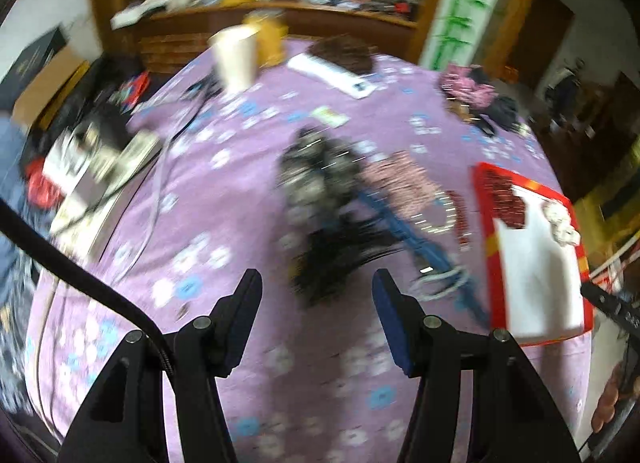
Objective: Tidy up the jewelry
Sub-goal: 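Carry both scrunchies over the white tray and open both grippers to drop them, then grasp the black sheer scrunchie with the left gripper while the right grasps the plaid scrunchie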
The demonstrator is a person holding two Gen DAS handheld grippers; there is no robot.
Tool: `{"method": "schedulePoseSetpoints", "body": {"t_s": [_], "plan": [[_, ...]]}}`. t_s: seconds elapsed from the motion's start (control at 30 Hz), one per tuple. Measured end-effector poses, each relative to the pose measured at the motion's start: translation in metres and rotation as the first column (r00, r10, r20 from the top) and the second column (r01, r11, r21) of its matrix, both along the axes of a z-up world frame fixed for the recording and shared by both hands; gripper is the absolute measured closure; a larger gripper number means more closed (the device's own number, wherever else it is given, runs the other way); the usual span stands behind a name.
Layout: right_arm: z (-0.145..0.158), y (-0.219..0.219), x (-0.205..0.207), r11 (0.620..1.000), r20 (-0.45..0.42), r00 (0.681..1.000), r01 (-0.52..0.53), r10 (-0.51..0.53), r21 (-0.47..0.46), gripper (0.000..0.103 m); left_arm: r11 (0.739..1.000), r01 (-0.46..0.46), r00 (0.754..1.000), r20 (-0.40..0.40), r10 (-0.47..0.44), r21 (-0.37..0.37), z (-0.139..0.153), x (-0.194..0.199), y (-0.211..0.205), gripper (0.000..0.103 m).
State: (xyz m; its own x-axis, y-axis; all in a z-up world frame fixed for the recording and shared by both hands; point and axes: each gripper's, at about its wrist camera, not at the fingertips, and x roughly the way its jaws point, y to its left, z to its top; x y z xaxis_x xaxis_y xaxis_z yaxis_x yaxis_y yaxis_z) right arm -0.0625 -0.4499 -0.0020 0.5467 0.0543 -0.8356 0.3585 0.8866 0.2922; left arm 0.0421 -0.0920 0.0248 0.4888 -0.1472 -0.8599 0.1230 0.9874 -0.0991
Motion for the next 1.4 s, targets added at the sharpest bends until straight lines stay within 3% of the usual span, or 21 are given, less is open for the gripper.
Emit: {"method": "schedulePoseSetpoints", "body": {"t_s": [0.2,0.4,0.8,0.97,1.13,1.4], "plan": [[-0.002,0.040,0.004,0.999,-0.034,0.999,-0.032,0.032,-0.002,0.039,0.998,-0.052,0.996,-0.069,0.049,-0.039,-0.022,0.001,0.047,0.047],[0.001,0.081,0.023,0.994,-0.050,0.994,-0.099,0.097,-0.034,0.039,0.997,-0.047,0.996,-0.074,0.041,-0.069,-0.024,0.017,0.067,0.047],[-0.005,0.142,0.101,0.988,-0.018,0.989,-0.148,0.148,0.041,0.038,0.993,0.044,0.995,-0.080,-0.053,-0.111,-0.024,0.095,0.057,0.045],[-0.011,0.148,0.138,0.988,-0.015,0.990,-0.137,0.138,0.069,0.038,0.989,0.085,0.990,-0.098,-0.097,-0.121,-0.038,0.130,0.041,0.045],[-0.020,0.152,0.172,0.989,-0.041,0.988,-0.145,0.147,0.041,0.038,0.983,0.084,0.984,-0.140,-0.108,-0.164,-0.057,0.161,0.034,0.045],[-0.042,0.154,0.206,0.987,-0.085,0.984,-0.156,0.158,0.029,0.038,0.960,0.138,0.972,-0.152,-0.178,-0.242,-0.070,0.176,0.020,0.045]]}}
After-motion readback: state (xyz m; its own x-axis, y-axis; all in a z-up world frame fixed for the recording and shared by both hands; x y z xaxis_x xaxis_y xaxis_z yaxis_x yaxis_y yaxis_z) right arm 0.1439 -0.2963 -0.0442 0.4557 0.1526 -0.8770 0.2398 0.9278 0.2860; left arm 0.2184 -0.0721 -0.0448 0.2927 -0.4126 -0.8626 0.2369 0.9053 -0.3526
